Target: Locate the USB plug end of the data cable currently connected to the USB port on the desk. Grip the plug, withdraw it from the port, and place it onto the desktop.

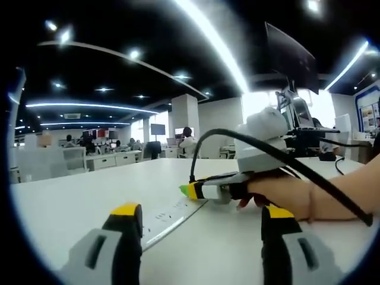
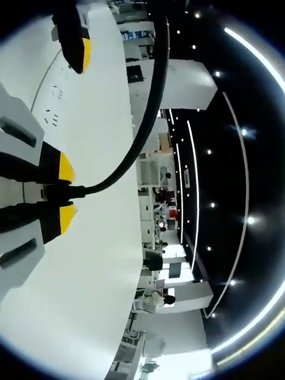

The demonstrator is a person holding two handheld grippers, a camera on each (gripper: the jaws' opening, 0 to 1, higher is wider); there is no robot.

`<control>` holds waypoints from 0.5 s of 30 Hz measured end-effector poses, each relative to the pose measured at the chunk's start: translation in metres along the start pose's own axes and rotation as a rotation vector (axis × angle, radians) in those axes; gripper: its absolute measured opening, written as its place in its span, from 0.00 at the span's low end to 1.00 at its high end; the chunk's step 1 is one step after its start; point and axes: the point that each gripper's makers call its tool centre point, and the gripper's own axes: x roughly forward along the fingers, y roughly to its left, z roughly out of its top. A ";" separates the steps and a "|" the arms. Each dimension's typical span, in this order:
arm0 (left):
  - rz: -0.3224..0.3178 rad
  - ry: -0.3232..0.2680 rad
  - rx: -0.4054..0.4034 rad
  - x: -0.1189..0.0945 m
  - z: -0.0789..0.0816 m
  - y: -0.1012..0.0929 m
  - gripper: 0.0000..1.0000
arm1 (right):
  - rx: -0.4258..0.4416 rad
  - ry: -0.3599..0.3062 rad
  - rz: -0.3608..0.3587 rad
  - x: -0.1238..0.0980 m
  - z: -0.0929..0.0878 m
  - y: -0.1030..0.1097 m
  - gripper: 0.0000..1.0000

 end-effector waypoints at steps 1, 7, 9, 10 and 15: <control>-0.001 0.000 0.001 0.000 0.000 -0.001 0.82 | -0.008 -0.002 -0.003 -0.001 0.000 0.001 0.13; 0.000 0.003 0.005 0.000 0.000 -0.003 0.82 | -0.100 0.007 -0.006 -0.003 0.000 0.003 0.12; 0.002 0.006 0.010 0.000 0.000 -0.004 0.82 | -0.087 0.005 -0.008 -0.003 0.000 0.003 0.12; 0.002 0.007 0.011 0.000 0.000 -0.004 0.82 | -0.038 0.008 0.000 -0.003 0.000 0.003 0.12; -0.001 0.005 0.015 0.001 0.000 -0.005 0.83 | 0.025 0.012 -0.002 -0.001 -0.001 -0.001 0.12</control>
